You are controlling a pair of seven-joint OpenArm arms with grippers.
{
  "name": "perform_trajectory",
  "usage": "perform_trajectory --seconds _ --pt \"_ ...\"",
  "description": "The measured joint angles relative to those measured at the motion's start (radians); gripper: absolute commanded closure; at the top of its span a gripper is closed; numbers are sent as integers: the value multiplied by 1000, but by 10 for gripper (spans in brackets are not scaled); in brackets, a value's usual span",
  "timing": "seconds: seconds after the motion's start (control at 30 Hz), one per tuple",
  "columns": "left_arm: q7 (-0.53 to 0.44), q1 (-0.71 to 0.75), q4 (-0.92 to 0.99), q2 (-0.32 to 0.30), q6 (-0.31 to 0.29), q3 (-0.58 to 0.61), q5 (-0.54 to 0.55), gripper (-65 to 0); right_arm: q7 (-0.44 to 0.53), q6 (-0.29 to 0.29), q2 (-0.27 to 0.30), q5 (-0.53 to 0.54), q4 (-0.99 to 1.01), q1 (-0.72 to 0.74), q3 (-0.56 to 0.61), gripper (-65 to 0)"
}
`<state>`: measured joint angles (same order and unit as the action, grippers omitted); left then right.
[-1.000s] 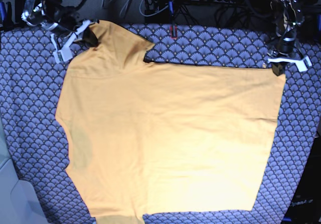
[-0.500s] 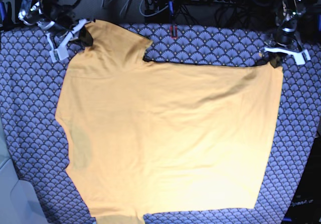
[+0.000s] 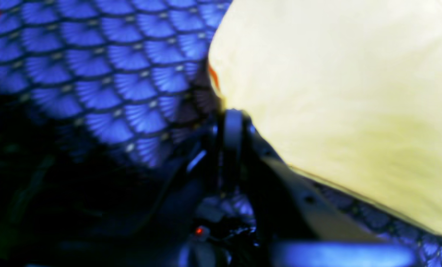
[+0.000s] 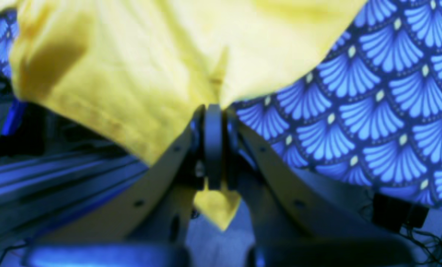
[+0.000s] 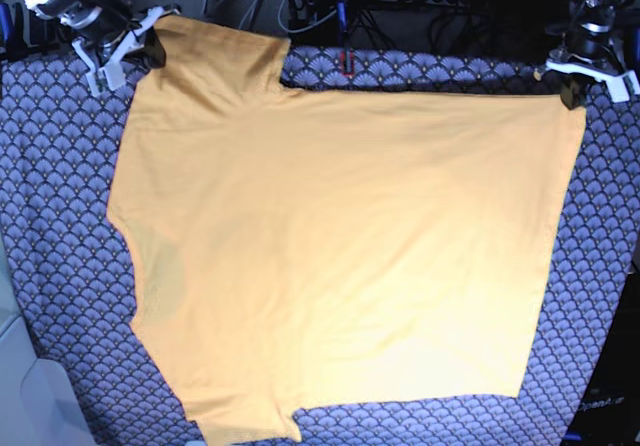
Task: Fold the T-shirt properly
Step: 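Lift both shoulder corners and pull them apart to stretch the shirt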
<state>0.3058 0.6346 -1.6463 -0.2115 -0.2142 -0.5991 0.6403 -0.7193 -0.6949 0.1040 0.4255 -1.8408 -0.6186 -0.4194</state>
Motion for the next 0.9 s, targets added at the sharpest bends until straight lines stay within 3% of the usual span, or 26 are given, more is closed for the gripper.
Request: perform_trajectory --seconds 0.33,0.6,0.8,0.9 --pt "0 37 -4 -2 -3 -2 0 0 93 0 -42 2 -54 -98 -3 0" --pt "0 65 -51 -2 -2 -2 -7 0 175 0 -40 1 -58 -133 -1 0" --pt "4 42 -55 -2 -1 -2 -7 0 155 0 -40 -3 -71 -85 -4 0" --pt "89 -6 -53 -2 0 -2 -10 0 102 -2 -41 7 -93 -21 -27 0"
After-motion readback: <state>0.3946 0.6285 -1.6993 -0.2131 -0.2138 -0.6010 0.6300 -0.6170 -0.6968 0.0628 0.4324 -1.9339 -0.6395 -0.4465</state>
